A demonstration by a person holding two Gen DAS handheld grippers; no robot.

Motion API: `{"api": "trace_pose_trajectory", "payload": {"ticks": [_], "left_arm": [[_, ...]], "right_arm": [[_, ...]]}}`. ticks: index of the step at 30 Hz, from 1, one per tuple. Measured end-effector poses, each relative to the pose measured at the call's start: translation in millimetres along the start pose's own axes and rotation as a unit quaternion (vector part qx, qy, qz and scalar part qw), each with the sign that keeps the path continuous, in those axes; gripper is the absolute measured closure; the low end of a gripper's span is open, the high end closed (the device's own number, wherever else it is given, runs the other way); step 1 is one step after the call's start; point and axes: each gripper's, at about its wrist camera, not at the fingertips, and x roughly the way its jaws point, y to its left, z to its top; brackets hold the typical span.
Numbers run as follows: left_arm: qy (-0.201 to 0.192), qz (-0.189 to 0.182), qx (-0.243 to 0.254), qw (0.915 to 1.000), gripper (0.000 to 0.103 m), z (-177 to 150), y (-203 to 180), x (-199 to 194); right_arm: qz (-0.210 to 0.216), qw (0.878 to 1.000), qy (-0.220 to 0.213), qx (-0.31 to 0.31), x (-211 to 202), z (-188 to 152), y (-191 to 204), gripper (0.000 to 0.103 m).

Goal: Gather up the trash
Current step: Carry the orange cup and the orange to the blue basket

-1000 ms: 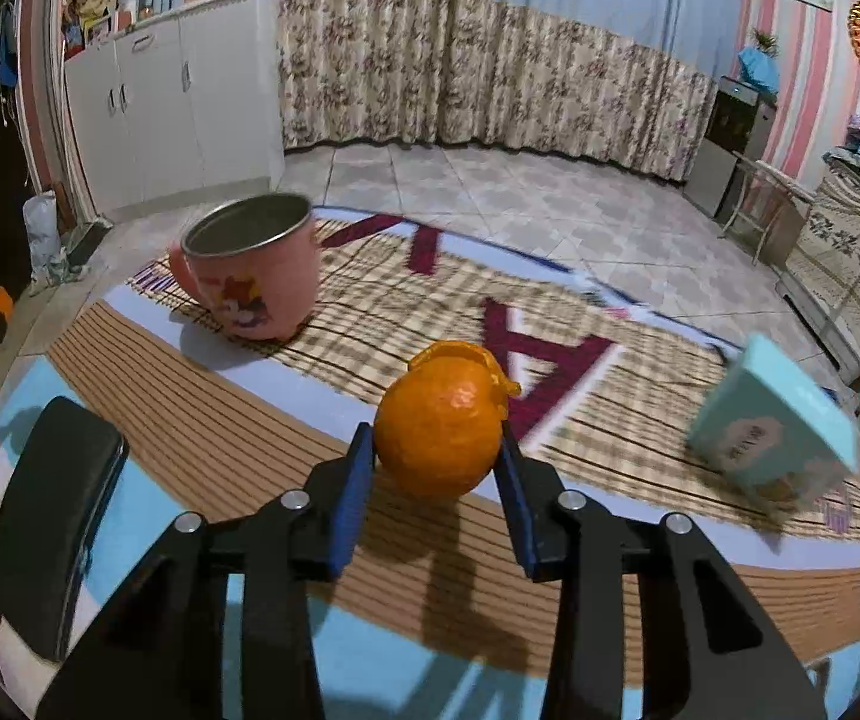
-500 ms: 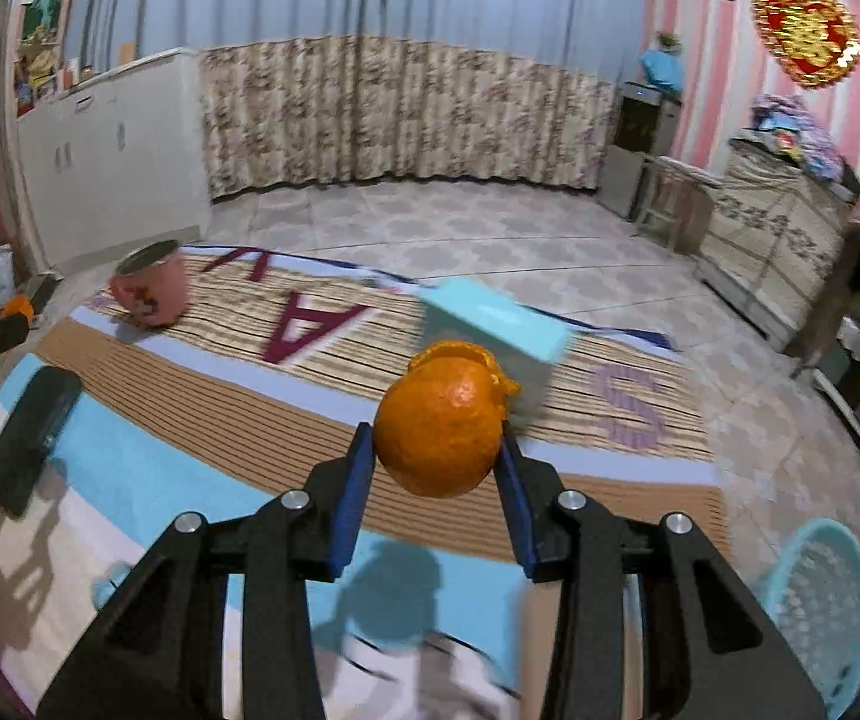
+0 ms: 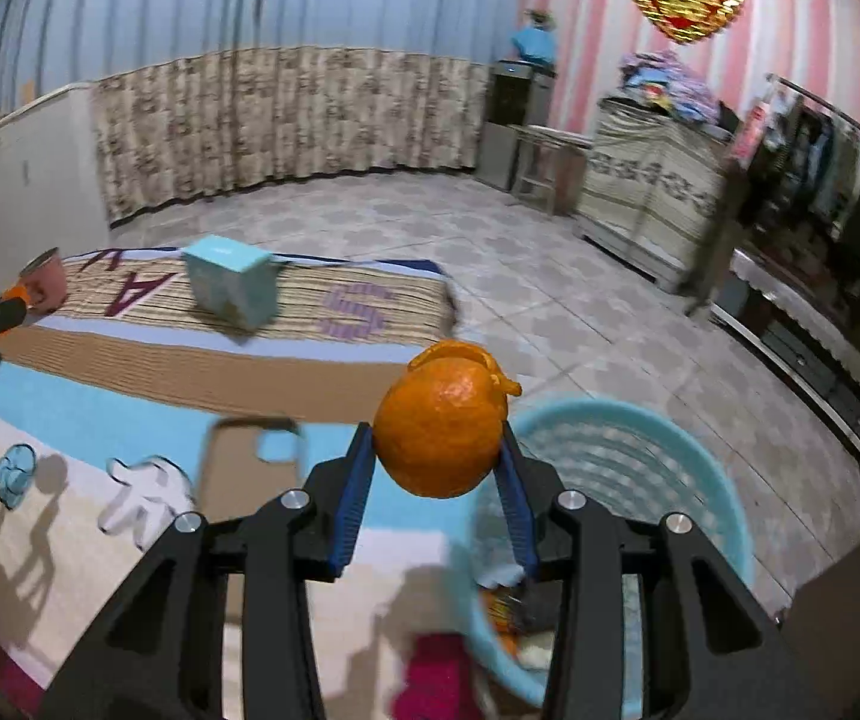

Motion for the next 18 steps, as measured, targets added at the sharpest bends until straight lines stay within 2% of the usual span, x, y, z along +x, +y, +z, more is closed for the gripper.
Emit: {"api": "trace_pose_trajectory", "payload": {"ticks": [8, 18], "left_arm": [[0.015, -0.044, 0.028, 0.9985, 0.064, -12.5, -77.2, 23.0], [0.025, -0.095, 0.065, 0.9930, 0.064, -19.4, -166.9, 47.5]], "right_arm": [[-0.023, 0.999, 0.005, 0.039, -2.8, -23.4, -62.3, 0.063], [-0.042, 0.996, 0.010, 0.075, 3.6, -42.5, -109.1, 0.063]]}}
